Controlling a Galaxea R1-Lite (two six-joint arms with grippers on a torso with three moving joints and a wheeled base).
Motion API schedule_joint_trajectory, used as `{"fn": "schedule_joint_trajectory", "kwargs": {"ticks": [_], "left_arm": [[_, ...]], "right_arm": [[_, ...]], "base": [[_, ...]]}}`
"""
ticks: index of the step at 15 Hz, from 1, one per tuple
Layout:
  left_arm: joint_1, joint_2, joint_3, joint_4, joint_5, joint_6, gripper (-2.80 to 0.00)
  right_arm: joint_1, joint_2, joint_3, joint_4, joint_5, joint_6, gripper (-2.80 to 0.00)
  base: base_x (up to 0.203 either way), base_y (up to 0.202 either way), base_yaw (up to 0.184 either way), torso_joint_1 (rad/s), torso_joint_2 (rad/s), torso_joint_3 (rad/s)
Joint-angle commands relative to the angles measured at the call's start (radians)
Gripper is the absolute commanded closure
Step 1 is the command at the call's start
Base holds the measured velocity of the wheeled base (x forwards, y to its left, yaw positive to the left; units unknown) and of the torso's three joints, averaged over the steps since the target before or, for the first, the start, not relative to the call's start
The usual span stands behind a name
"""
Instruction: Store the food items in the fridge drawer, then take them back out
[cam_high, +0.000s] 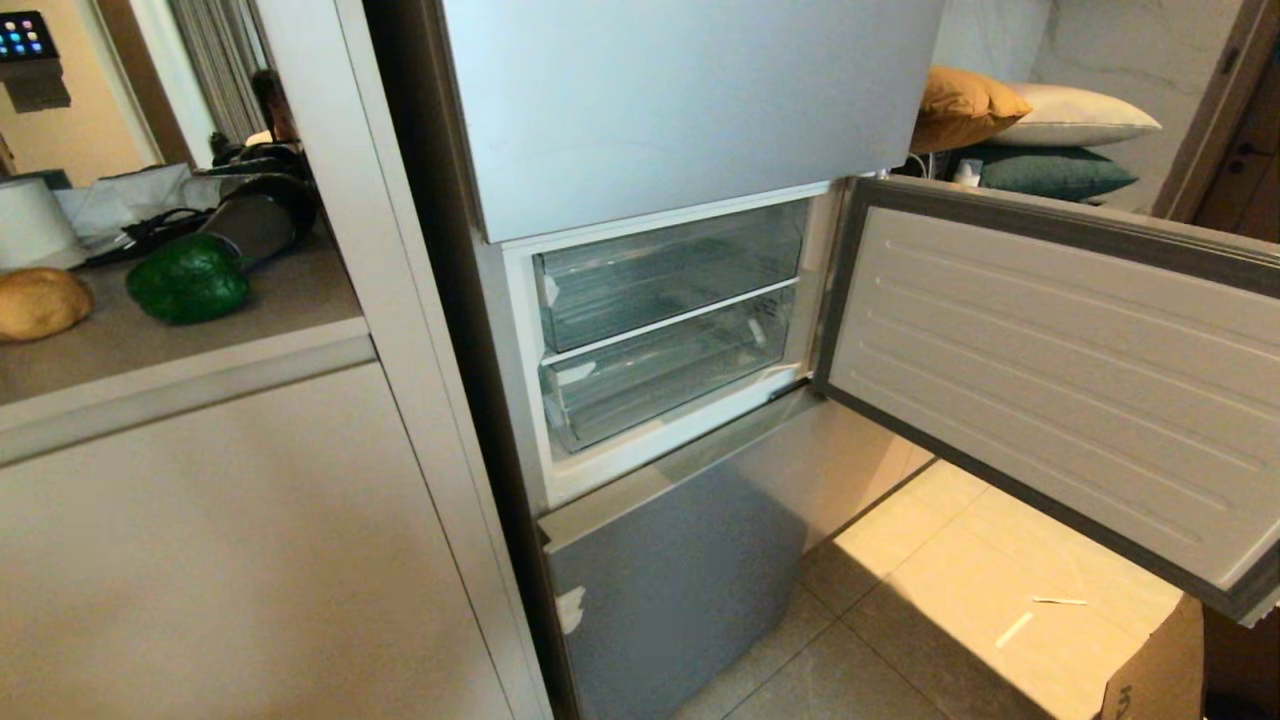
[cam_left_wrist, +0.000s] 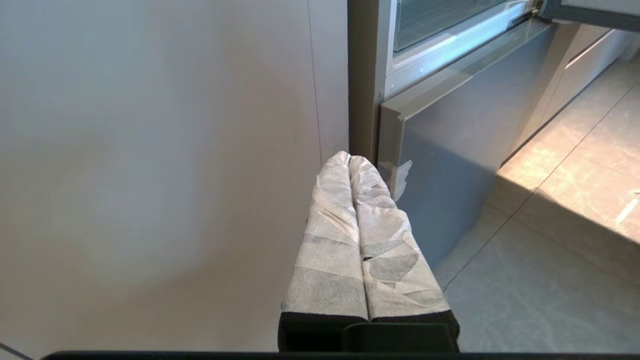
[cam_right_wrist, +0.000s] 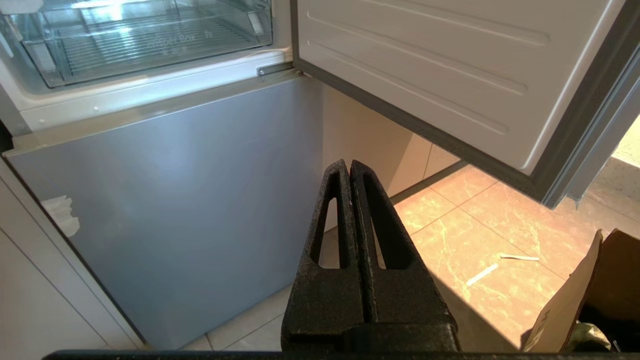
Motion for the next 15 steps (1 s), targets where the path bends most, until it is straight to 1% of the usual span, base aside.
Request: {"fn": "schedule_joint_trajectory", "kwargs": {"ticks": [1,4,12,15], "left_arm": [[0.000,0.000,0.000,0.000,0.002,-0.005,0.00],[0.000,0.000,0.000,-0.001,0.024,-0.037,0.00],[0.000,0.000,0.000,-0.003,0.024,-0.040,0.00],[0.000,0.000,0.000,-0.003,0.024,-0.040,0.00]], "right_arm": [[0.000,0.000,0.032,0.000,0.000,0.000,0.00],[0.000,0.000,0.032,0.000,0.000,0.000,0.00],[0.000,0.000,0.032,0.000,0.000,0.000,0.00],[0.000,0.000,0.032,0.000,0.000,0.000,0.00]], "base": [[0.000,0.000,0.000,-0.114,0.27,0.154],[0.000,0.000,0.000,-0.178,0.43,0.246],[0.000,0.000,0.000,-0.213,0.54,0.317],[0.000,0.000,0.000,-0.064,0.17,0.107]]}}
